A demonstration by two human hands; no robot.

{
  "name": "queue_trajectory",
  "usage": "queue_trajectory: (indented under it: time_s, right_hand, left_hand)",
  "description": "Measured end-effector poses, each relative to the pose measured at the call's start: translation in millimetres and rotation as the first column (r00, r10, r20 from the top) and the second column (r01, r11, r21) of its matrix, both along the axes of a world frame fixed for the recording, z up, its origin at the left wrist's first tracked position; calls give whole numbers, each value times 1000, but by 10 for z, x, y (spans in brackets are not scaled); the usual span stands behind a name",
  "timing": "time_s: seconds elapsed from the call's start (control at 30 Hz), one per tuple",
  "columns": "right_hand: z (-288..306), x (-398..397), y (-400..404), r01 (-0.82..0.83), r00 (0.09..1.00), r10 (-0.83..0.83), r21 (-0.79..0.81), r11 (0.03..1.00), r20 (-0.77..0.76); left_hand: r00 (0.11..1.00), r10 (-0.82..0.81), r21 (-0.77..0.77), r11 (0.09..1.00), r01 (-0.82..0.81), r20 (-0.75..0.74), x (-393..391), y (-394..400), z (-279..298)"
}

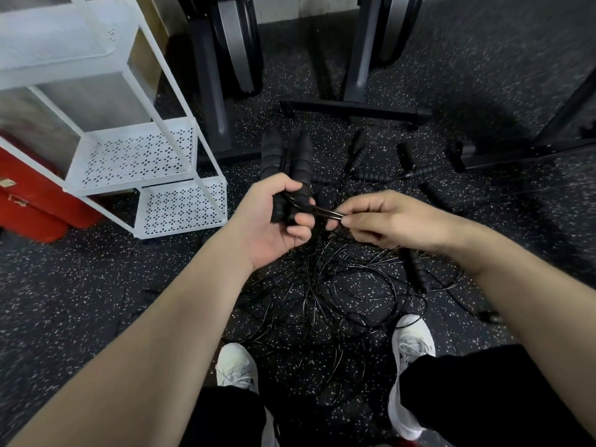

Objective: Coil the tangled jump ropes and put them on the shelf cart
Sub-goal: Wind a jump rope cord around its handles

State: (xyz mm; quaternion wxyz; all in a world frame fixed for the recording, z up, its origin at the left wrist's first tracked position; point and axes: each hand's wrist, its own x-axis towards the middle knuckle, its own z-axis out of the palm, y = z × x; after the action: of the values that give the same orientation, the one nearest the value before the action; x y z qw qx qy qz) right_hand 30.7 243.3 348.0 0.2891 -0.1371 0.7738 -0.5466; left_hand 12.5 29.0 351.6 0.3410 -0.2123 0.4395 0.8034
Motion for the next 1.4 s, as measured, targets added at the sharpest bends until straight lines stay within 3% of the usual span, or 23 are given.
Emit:
queue_trajectory:
  time_s: [0.33,0.47,0.57,0.7,0.77,0.97,1.1,1.17,1.23,1.4]
  right_hand:
    - [61,8,174,-46,998,49,-45,998,51]
    - [55,-7,184,46,999,-49,229,972,7]
    - [24,-44,215,95,994,-107,249,964,34]
    - [2,-69,264,26,994,-29,30,999,107]
    - [-46,-80,258,39,997,-41,20,999,68]
    - [-172,-208,282,181,972,-138,231,956,-191]
    - [-71,-205,230,113,994,-113,97,989,-14]
    - [-49,-206,214,27,999,-17,203,979,-52]
    - [-21,-183,176,62,998,-53,294,954,-39]
    - [-30,-117,-79,156,985,-126,313,937,-115]
  left_hand:
    - [985,-167,199,965,171,-39,-16,-171,107]
    - [938,-312,220,914,340,-155,38,-214,125]
    - [916,-360,107,918,381,-174,85,-211,140]
    - [844,-471,-79,880,467,-256,175,-198,191]
    - [770,-560,-136,826,547,-305,201,-206,204]
    - [554,-777,-326,628,706,-298,220,-93,149]
    - [444,-861,-425,509,749,-250,234,-55,80]
    - [391,-904,-527,420,739,-173,253,-30,42]
    - [353,-934,-634,308,709,-59,278,18,-17]
    - [285,-950,-760,89,644,130,300,153,-126]
